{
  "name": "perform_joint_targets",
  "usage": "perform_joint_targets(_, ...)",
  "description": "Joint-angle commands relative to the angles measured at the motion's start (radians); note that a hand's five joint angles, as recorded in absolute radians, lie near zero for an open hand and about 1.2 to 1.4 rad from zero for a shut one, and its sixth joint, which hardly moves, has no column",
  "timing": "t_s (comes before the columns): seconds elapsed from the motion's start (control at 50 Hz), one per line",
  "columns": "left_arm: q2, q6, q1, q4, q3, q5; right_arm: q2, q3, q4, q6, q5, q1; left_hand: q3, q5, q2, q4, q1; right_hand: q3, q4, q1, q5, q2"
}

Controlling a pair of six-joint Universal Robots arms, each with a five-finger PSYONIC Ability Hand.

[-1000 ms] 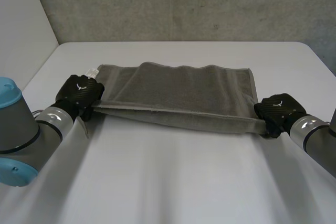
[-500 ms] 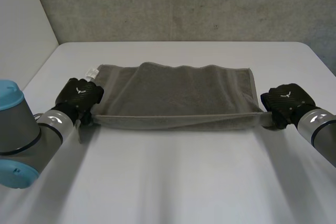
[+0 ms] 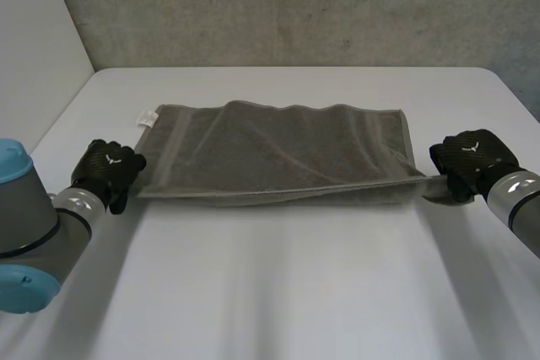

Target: Fold the towel.

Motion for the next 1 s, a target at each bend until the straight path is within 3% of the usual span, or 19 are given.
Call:
perform_joint_targets(0.02,0.062,0.01,0.028,-0.006,-0.031,0.006,-0.053,0.01,0.003,0.001,-0.008,0.002,0.153,-0.008,0.161,0.129,0.153,0.046,0.046,0.054,0.045,0.054)
perform_joint_targets(0.26,0.334,-0.042,0.056,-0.006,-0.051,0.029,-0.332,-0.007,0.032,-0.01,-0.035,-0.004,0.153,-0.008,0.161,0.129,0.153,0.046,0.046,0.054,0.045,0.054)
perform_joint_targets(0.36,0.44,-0.114,0.059,-0.015,-0.051,0.066,-0.428,-0.045,0.137,-0.013,-0.078,-0.044,0.153,-0.008,0.161,0.129,0.153,0.046,0.046,0.054,0.045,0.054)
perform_joint_targets(0.4,0.48,-0.134,0.059,-0.05,-0.054,0.079,-0.447,-0.079,0.25,-0.02,-0.119,-0.074,0.153,-0.008,0.161,0.129,0.153,0.046,0.046,0.054,0.045,0.054)
perform_joint_targets(0.54,0.486,-0.133,0.053,-0.167,-0.077,0.108,-0.458,-0.11,0.462,-0.14,-0.196,-0.116,0.153,-0.008,0.161,0.129,0.153,0.046,0.046,0.054,0.045,0.054)
perform_joint_targets(0.68,0.387,-0.13,0.053,-0.184,-0.083,0.122,-0.371,-0.113,0.534,-0.275,-0.176,-0.111,0.153,-0.008,0.161,0.129,0.153,0.046,0.046,0.054,0.045,0.054)
perform_joint_targets(0.86,0.175,-0.079,0.047,-0.179,0.007,0.115,-0.161,-0.174,0.532,-0.28,-0.17,-0.093,0.153,-0.008,0.161,0.129,0.153,0.046,0.046,0.054,0.045,0.054)
perform_joint_targets(1.0,-0.052,-0.027,-0.007,-0.179,0.231,0.102,0.071,-0.367,0.476,-0.234,-0.076,-0.013,0.153,-0.008,0.161,0.129,0.153,0.046,0.046,0.054,0.045,0.054)
